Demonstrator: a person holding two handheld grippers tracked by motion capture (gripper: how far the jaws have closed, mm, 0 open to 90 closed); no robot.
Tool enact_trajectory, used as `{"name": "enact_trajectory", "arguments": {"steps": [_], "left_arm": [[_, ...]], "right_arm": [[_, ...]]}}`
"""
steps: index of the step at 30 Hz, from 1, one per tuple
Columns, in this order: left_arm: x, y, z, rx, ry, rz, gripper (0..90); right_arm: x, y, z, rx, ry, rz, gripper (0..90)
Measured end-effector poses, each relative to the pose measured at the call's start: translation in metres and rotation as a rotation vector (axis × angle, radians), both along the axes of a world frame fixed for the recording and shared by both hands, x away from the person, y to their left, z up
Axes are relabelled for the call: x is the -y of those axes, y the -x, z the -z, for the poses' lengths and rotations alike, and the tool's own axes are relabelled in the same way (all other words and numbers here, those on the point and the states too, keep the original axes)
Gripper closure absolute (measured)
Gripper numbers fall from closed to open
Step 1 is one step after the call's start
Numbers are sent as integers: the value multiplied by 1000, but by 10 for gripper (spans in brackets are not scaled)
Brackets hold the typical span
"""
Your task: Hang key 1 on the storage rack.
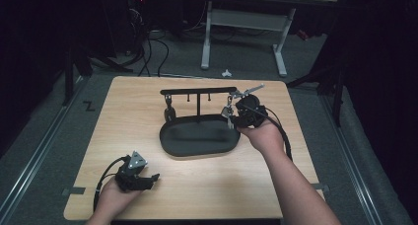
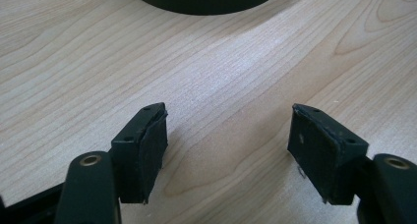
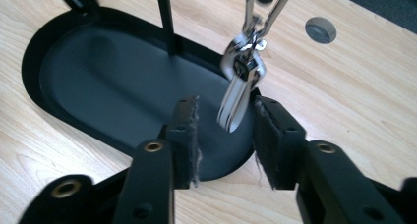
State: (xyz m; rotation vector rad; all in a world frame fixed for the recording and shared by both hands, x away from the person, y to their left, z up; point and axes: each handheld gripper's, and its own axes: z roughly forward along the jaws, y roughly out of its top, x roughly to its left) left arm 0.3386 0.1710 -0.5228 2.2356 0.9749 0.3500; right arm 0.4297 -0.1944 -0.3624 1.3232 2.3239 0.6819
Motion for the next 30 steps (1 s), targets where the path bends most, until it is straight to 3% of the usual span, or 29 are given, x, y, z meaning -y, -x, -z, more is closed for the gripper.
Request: {"name": "enact_trajectory", "arguments": {"steps": [9, 17, 24, 30], "left_arm": [[1, 0, -1, 21, -4, 0, 294], [-1, 0, -2, 34, 6, -11, 288], [0, 0, -4, 51, 23, -5, 289], [5, 1, 0, 41, 2, 17, 289]], "right_arm": [[7, 16, 22, 36, -1, 16, 474], [26, 33, 51, 92, -42, 51, 395], [50, 56, 83, 150, -79, 88, 387], [71, 73, 113, 197, -100, 117, 339]]}}
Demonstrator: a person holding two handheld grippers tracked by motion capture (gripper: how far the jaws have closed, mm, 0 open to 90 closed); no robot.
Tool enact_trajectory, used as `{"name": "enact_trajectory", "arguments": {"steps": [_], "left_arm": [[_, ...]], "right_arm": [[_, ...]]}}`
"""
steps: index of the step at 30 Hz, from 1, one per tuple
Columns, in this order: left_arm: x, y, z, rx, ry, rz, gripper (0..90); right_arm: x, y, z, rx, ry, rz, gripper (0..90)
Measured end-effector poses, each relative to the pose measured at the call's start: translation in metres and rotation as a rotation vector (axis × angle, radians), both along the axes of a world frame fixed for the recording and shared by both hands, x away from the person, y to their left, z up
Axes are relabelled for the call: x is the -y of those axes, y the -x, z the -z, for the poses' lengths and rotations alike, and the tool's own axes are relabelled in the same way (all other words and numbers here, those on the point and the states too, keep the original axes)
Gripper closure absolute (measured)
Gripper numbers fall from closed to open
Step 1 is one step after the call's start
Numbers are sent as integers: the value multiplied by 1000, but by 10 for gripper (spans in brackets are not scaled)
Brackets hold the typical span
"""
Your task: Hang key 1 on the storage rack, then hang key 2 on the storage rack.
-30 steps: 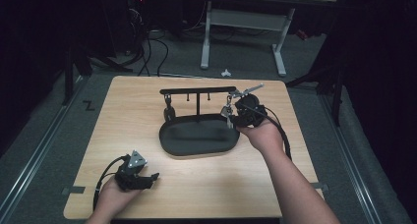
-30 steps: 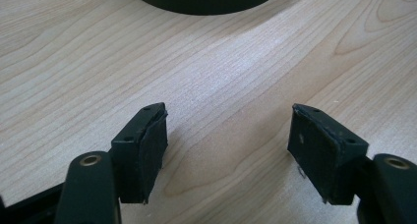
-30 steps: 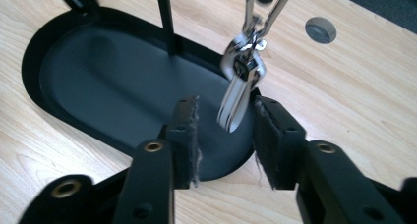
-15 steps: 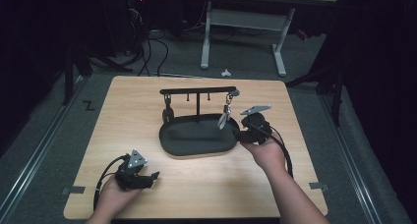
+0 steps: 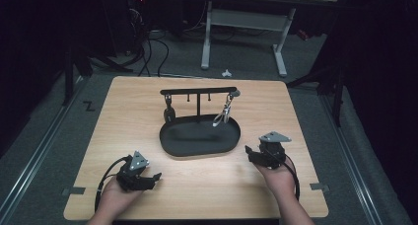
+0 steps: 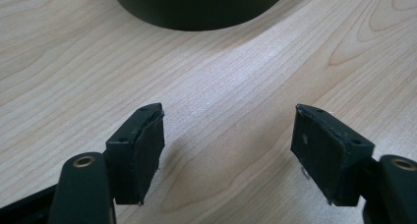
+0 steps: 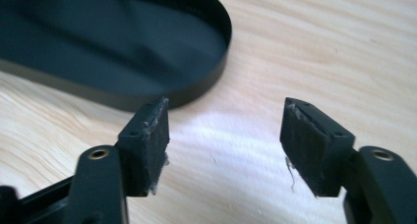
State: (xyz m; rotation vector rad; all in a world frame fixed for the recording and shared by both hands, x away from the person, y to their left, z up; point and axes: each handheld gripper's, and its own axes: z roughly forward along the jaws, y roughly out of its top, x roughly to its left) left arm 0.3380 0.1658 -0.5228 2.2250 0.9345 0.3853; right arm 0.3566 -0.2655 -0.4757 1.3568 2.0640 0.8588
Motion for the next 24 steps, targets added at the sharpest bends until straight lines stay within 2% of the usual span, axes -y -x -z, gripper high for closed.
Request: {"name": "enact_trajectory", "arguments": {"steps": [5, 8, 9, 10, 12, 15, 18, 21, 24], "left_arm": [[-3, 2, 1, 31, 1, -17, 288], [-8, 5, -1, 55, 27, -48, 287], [-11, 5, -2, 57, 45, -65, 286], [-11, 5, -2, 62, 53, -74, 284], [-11, 6, -5, 89, 52, -88, 282], [-10, 6, -7, 102, 44, -91, 280], [-8, 6, -5, 89, 48, -99, 279], [-6, 5, -3, 72, 40, -83, 271], [-7, 6, -4, 79, 42, -69, 269]], "right_arm": [[13, 12, 24, 50, 3, 16, 253], [19, 20, 39, 86, 47, 52, 200], [21, 22, 42, 96, 48, 51, 192], [24, 25, 46, 95, 25, 46, 192], [29, 26, 48, 85, 11, 37, 181], [34, 27, 47, 114, 7, 44, 179], [39, 28, 49, 111, -12, 52, 179], [42, 30, 50, 108, -28, 64, 179], [43, 31, 49, 113, -35, 65, 171]]}}
